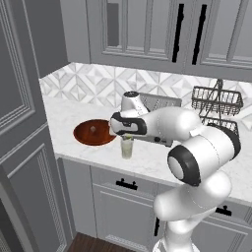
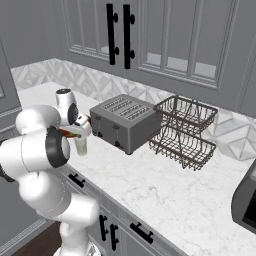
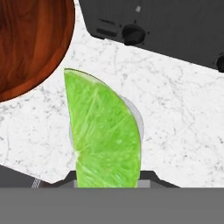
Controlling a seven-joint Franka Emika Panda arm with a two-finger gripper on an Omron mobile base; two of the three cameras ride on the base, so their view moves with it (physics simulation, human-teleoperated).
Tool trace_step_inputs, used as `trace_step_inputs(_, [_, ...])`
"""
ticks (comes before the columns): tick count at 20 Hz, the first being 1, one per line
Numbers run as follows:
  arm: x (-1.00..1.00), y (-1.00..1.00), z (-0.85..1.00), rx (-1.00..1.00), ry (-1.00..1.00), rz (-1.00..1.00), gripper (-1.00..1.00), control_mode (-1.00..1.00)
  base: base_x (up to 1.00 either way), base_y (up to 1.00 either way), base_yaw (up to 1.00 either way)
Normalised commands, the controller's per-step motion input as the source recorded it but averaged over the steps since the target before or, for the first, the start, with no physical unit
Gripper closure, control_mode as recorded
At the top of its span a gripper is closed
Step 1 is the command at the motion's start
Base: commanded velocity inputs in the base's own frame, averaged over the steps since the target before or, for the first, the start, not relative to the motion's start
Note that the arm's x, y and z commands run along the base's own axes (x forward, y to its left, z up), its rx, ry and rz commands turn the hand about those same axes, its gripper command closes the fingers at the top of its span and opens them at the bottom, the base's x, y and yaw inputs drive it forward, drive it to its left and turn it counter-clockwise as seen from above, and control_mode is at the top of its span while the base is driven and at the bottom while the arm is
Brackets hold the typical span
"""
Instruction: Grab a lemon wedge from the fridge and one ice cube from the ice bowl, and put them in the glass of lemonade.
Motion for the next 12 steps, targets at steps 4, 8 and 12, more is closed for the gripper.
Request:
trace_step_inputs(4, [0.02, -0.17, 0.01, 0.00, 0.00, 0.00, 1.00, -1.00, 0.00, 0.00, 0.00])
trace_step_inputs(8, [0.05, -0.03, 0.00, 0.00, 0.01, 0.00, 1.00, -1.00, 0.00, 0.00, 0.00])
trace_step_inputs(12, [0.05, 0.00, -0.01, 0.00, 0.00, 0.00, 1.00, -1.00, 0.00, 0.00, 0.00])
